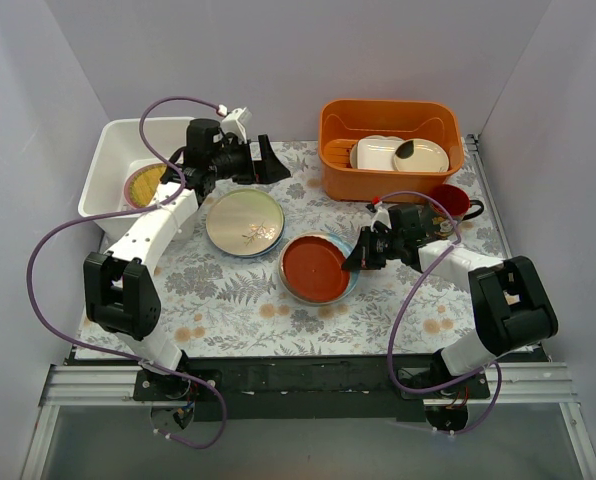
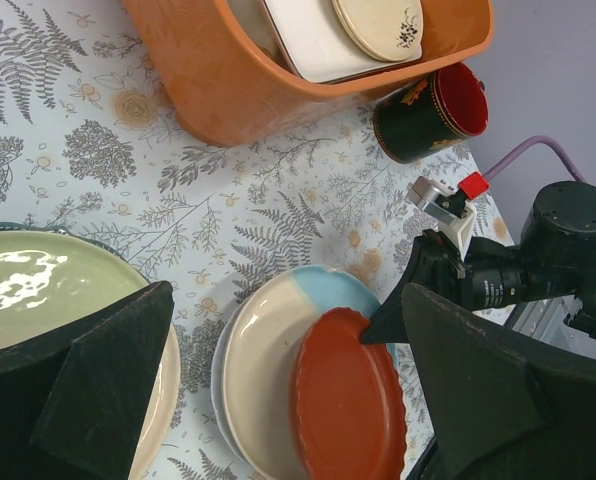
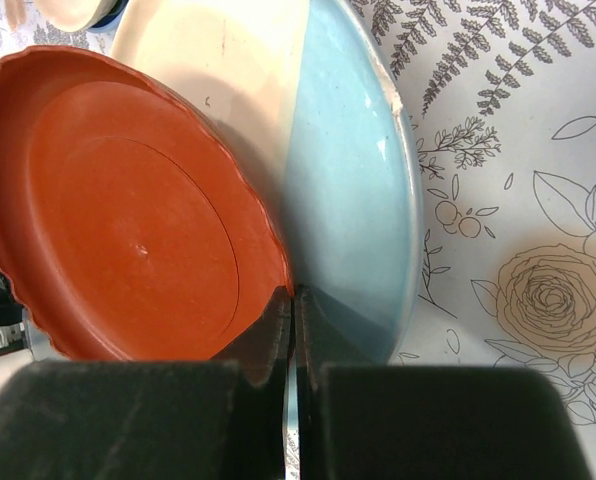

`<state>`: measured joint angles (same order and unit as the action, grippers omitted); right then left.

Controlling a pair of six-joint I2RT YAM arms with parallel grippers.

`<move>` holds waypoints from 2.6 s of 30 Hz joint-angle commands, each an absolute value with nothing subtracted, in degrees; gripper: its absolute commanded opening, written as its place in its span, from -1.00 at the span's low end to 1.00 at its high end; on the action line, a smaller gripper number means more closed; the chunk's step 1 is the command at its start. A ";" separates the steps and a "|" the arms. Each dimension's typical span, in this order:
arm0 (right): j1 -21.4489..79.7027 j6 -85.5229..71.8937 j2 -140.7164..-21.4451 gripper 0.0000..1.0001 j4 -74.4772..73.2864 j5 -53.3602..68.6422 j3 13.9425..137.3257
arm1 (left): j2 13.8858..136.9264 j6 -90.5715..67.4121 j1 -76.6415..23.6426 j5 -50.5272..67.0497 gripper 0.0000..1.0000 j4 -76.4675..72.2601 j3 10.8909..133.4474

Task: Place the plates into the plastic bin on the countertop
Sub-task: Pick up the plate at the center of the board, then place the plate in the plastic bin.

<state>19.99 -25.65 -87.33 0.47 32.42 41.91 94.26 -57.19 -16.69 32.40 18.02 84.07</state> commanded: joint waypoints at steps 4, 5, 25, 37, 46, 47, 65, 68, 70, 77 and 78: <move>20.21 -24.79 -85.69 -0.97 -2.20 29.80 44.38 | 92.81 -55.72 -16.96 35.24 0.96 19.07 82.53; 20.21 -24.87 -85.26 -0.97 -2.28 29.71 44.73 | 92.73 -55.64 -17.14 35.51 0.96 19.16 82.09; 20.04 -26.89 -80.16 -0.97 -1.93 25.84 46.76 | 95.36 -55.11 -21.62 41.48 0.96 19.07 75.24; 18.98 -28.74 -75.94 -0.97 -0.53 23.73 45.70 | 98.17 -52.03 -23.47 45.35 0.96 22.67 74.53; 18.63 -29.18 -74.62 -0.97 -0.53 23.38 45.09 | 100.10 -50.89 -25.40 46.85 0.96 24.43 75.85; 18.63 -29.18 -74.71 -0.97 -0.53 23.47 45.09 | 100.11 -50.63 -25.66 46.93 0.96 24.87 76.02; 18.28 -29.09 -74.09 -0.97 -0.53 24.08 44.12 | 103.09 -49.40 -27.69 49.13 -1.00 27.16 78.14; 18.19 -29.00 -73.83 -0.97 -0.53 24.08 44.03 | 103.01 -49.39 -27.86 48.87 -1.00 27.16 78.22; 18.19 -29.00 -73.48 -0.97 0.97 24.08 43.94 | 103.01 -49.39 -27.86 48.69 -1.00 27.33 78.40; 18.02 -28.83 -73.48 -0.86 1.23 24.87 43.77 | 103.01 -48.96 -27.95 47.90 -1.00 28.04 79.19; 18.02 -28.83 -73.48 -0.79 1.32 24.96 43.77 | 103.01 -48.96 -27.95 47.81 -1.00 28.21 79.28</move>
<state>18.33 -28.51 -75.31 -2.90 23.73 43.90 103.70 -50.68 -27.11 47.57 26.83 77.08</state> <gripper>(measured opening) 0.062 0.152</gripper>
